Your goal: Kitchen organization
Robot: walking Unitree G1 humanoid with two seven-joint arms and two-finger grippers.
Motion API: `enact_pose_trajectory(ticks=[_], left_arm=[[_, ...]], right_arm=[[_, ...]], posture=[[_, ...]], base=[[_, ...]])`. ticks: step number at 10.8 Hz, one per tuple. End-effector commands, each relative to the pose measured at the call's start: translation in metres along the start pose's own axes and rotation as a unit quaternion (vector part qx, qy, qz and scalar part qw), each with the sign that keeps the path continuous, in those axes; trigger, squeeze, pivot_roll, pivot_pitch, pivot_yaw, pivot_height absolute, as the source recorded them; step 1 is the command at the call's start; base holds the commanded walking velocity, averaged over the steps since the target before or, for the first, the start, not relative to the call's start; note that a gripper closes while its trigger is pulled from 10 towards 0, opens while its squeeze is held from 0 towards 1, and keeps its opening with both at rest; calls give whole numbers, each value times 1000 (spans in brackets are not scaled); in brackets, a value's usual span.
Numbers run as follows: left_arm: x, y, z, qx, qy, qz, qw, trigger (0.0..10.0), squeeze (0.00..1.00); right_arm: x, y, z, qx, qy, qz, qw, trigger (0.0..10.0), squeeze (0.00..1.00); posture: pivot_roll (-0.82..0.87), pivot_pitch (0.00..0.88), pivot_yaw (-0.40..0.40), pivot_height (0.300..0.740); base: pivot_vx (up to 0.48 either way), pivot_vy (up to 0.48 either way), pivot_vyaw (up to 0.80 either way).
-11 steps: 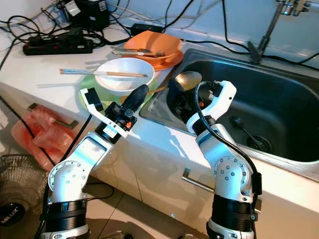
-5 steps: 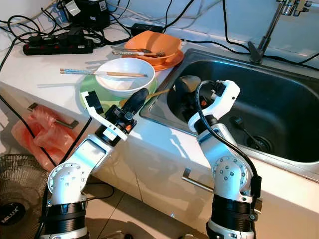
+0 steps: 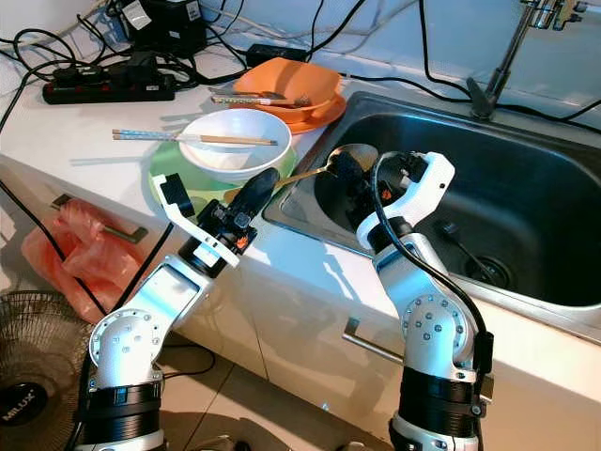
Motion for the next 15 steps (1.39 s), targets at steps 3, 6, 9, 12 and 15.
enact_pose_trajectory(ticks=[3,6,9,12,15], left_arm=[[-4,-1,-8,15,9,-9,1000,0,0],[-3,-1,-14,31,6,-10,999,0,0],[6,1,-30,79,-15,18,997,10000,129],[9,3,-30,83,-10,21,996,10000,1000],[7,5,-31,97,-19,17,995,10000,1000]], right_arm=[[4,-2,-2,3,-10,7,1000,0,0],[3,-2,-1,0,-10,5,1000,0,0],[2,-3,0,-3,-12,2,1000,0,0],[-1,-5,2,-10,-8,-8,1000,0,0],[-14,-8,10,-33,9,-49,998,0,0]], posture=[[-18,67,2,740],[-19,64,3,740],[-16,61,3,740],[-10,56,1,740],[-2,53,2,740]], base=[[0,0,0],[0,0,0],[0,0,0],[0,0,0],[0,0,0]])
Point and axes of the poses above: a point about 5 cm out from each wrist's last joint towards the gripper, its own y axis pointing back from the gripper into the wrist, its own z axis along the axis of the wrist's last joint, x = y × z, the point moved 4 cm from there along -y, pointing out of the wrist towards the gripper, and after that the axes turned 2 degrees about -y, right-handed, at the moved point
